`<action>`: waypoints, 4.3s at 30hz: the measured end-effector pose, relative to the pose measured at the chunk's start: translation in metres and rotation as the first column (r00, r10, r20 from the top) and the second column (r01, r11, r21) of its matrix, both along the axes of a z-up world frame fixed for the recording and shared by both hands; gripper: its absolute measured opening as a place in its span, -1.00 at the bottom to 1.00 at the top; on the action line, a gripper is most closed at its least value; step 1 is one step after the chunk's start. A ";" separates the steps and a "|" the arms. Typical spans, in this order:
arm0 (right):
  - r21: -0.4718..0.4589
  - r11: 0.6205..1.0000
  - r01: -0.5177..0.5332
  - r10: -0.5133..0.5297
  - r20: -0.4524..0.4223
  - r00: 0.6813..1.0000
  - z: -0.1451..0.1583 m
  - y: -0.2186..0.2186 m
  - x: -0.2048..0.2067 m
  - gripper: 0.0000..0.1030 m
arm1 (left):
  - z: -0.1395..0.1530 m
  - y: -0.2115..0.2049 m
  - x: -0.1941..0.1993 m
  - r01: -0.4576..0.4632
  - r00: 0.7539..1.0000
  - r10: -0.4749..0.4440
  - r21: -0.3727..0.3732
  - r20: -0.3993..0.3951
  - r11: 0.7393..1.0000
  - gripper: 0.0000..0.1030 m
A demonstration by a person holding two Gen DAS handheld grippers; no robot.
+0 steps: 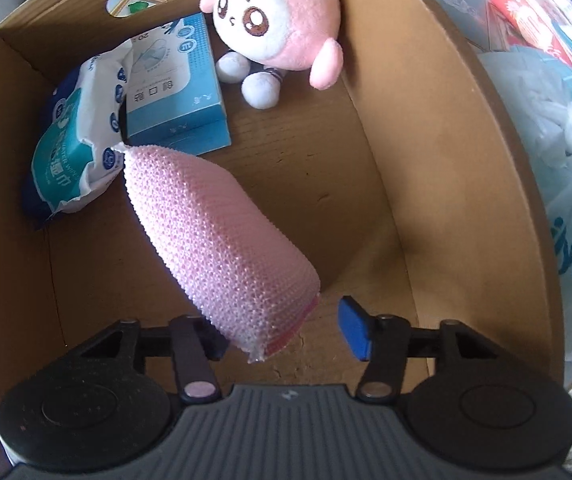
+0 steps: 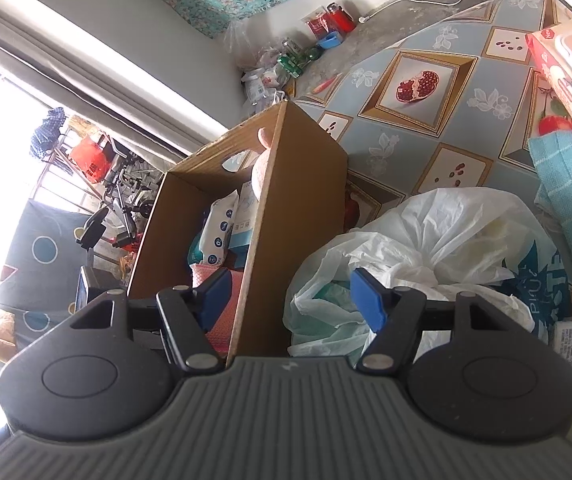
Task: Organize soft objects
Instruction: 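Push and straighten the pink sponge pad flat with the left gripper, then move both grippers to the white cotton-swab bag and grasp it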
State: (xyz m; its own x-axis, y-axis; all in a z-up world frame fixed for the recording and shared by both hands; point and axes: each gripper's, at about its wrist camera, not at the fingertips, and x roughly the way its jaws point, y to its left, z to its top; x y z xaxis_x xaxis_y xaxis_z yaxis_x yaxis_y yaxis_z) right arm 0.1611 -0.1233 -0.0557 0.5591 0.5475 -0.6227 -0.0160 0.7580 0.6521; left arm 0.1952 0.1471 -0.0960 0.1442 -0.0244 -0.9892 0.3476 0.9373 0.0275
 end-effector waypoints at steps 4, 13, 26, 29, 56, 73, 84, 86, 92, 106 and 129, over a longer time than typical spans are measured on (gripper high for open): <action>0.002 1.000 -0.011 0.011 -0.002 1.000 -0.001 0.004 0.002 0.29 | 0.016 0.020 0.004 -0.039 0.999 0.039 -0.041 -0.005 0.998 0.35; 0.011 0.999 -0.037 0.037 -0.004 0.999 -0.002 0.013 0.008 0.31 | 0.035 0.041 0.022 -0.178 0.983 0.181 -0.079 0.036 0.981 0.55; 0.015 1.000 -0.026 0.026 -0.009 1.000 -0.003 0.006 0.007 0.34 | -0.014 0.038 0.052 -0.334 0.942 0.331 -0.062 -0.053 0.941 0.67; 0.018 0.999 -0.032 0.032 -0.012 0.999 -0.005 0.008 0.007 0.34 | -0.014 0.024 0.049 -0.282 0.959 0.281 -0.049 -0.024 0.958 0.67; 0.020 1.000 -0.019 0.019 -0.042 0.999 -0.014 0.007 0.009 0.38 | 0.012 0.019 0.058 -0.265 0.954 0.288 -0.223 0.079 0.938 0.62; 0.038 0.999 0.007 -0.005 -0.050 0.999 -0.019 -0.008 -0.002 0.39 | 0.005 0.030 0.069 -0.411 0.887 0.461 -0.420 0.020 0.809 0.53; -0.017 0.999 0.031 -0.030 0.069 0.997 0.005 -0.023 -0.034 0.44 | 0.083 0.035 0.004 -0.406 0.811 0.534 -0.429 0.240 0.807 0.55; -0.025 0.999 0.038 -0.035 0.096 0.995 0.012 -0.029 -0.043 0.46 | 0.101 0.028 -0.016 -0.388 0.796 0.528 -0.418 0.297 0.821 0.56; -0.075 0.994 0.082 -0.069 0.164 0.984 0.034 -0.063 -0.079 0.53 | 0.134 -0.017 -0.069 -0.285 0.788 0.438 -0.374 0.434 0.883 0.62; -0.274 0.918 0.288 -0.240 0.196 0.951 0.061 -0.201 -0.107 0.54 | 0.110 -0.207 -0.101 0.103 0.843 0.155 -0.437 0.515 0.893 0.64; -0.372 0.910 0.186 -0.205 -0.012 0.979 -0.045 -0.275 0.071 0.29 | -0.007 -0.329 0.077 -0.033 0.990 0.090 -0.444 0.108 0.895 -0.01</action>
